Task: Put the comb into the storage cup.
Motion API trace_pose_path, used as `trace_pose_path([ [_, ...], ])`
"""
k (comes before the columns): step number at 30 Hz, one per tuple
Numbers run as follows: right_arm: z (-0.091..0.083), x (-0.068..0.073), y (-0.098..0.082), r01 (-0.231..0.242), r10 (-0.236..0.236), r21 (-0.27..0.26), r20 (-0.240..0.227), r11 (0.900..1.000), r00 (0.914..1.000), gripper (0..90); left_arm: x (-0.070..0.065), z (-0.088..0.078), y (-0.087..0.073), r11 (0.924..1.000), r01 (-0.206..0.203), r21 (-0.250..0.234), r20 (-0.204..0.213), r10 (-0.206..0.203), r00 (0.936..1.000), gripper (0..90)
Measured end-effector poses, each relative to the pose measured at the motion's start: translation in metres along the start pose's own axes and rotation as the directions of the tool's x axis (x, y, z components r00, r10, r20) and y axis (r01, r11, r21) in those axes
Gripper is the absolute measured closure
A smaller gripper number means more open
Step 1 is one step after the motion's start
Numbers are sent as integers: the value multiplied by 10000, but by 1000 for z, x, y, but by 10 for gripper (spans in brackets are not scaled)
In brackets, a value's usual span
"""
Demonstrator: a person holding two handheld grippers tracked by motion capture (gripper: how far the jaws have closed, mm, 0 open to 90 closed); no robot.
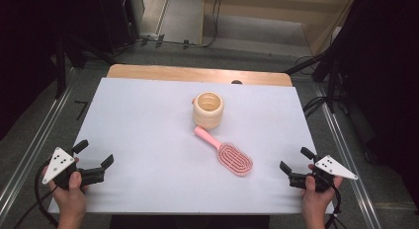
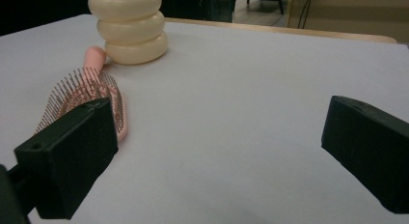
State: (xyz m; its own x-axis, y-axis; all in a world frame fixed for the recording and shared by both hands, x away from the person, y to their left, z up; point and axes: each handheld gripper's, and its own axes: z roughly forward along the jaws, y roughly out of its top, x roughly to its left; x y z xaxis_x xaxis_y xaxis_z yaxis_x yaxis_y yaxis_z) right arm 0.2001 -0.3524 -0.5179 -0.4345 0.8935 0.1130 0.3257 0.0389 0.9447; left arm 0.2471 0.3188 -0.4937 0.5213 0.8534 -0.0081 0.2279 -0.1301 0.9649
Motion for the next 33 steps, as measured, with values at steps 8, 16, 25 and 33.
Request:
trace_pose_path([
  [8, 1, 4, 9, -313, 323, 172, -626, 9994, 9975, 392, 2, -2, 0, 9996, 254, -109, 16, -254, 9997, 0],
  [16, 8, 30, 40, 596, -541, 720, -764, 9956, 9956, 805, 2, -2, 0, 9996, 255, -100, 11, -255, 9997, 0],
  [25, 36, 54, 73, 1255, -937, 1556, -1967, 9798, 9760, 878, 2, -2, 0, 9997, 210, -91, 67, -209, 9998, 0],
  [33, 69, 70, 97, 2088, -1451, 2384, -2591, 9484, 9549, 880, 1, -2, 0, 9998, 176, -108, 111, -175, 9998, 0],
])
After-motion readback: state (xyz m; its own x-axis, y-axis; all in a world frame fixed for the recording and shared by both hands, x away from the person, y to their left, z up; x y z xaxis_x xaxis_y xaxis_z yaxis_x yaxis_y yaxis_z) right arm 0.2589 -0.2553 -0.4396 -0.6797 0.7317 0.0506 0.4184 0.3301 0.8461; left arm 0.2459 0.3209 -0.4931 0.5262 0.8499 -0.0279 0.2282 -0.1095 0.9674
